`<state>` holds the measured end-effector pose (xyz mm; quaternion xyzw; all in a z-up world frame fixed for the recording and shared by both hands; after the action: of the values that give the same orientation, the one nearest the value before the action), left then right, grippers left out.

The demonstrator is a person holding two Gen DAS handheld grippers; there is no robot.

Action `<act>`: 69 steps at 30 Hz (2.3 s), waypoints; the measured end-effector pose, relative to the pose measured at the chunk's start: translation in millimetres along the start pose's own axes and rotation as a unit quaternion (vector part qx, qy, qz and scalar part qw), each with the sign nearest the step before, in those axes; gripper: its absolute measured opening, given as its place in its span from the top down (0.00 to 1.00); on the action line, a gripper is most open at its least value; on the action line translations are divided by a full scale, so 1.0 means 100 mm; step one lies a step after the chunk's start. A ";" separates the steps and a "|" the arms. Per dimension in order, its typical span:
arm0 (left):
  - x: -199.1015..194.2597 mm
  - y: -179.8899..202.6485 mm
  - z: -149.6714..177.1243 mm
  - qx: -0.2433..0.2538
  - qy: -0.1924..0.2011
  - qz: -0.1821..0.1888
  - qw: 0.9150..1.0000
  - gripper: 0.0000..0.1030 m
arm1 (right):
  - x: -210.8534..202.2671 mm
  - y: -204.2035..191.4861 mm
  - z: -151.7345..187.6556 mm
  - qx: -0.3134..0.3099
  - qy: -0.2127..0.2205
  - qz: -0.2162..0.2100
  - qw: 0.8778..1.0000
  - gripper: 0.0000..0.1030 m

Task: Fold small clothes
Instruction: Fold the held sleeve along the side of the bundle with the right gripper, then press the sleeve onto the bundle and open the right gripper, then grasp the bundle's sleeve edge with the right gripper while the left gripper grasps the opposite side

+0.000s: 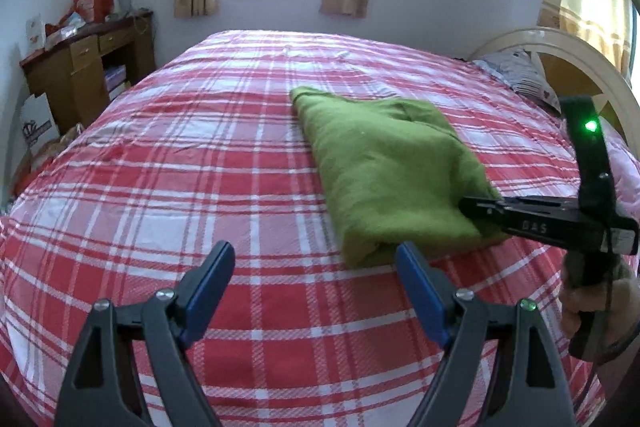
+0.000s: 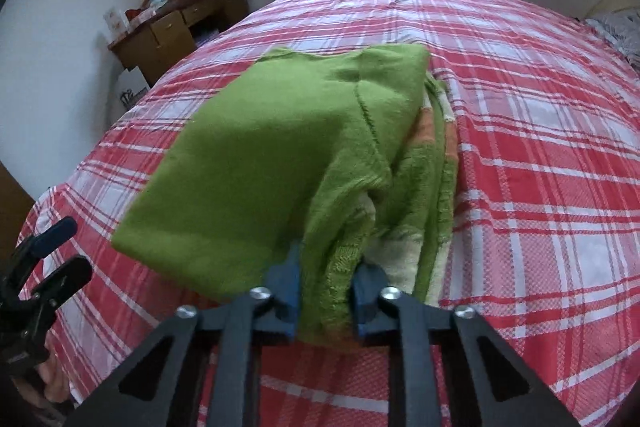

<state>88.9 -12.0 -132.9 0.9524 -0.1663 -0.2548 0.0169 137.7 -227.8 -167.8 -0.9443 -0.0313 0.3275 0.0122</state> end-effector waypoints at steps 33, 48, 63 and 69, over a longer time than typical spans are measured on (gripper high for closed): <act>0.82 0.25 -0.02 -0.006 -0.046 -0.050 0.998 0.15 | 0.45 0.06 -0.53 -0.103 0.031 0.083 0.991 0.83; 0.76 0.20 -0.15 0.064 -0.048 -0.060 0.995 0.01 | 0.42 0.36 -0.53 -0.025 0.048 0.040 0.998 0.95; 1.55 0.09 -0.74 -0.131 -0.043 0.075 0.988 0.04 | 0.26 0.82 -0.63 0.147 0.083 0.005 0.986 0.08; 1.75 0.22 -0.41 -0.168 -0.095 0.095 0.977 0.07 | 0.70 0.70 -0.58 0.121 0.046 -0.001 0.992 0.08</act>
<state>245.3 -91.7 -178.6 0.8872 -0.2119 -0.3657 0.1849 231.9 -293.5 -168.1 -0.9500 0.0078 0.2846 0.1281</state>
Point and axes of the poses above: each gripper's, at about its wrist camera, not at the fingertips, and x roughly the way its jaws point, y to its right, z to its underside, the point moved 9 cm from there along x, roughly the way its jaws point, and after that the axes turned 12 degrees about y, right-handed, at the moved point
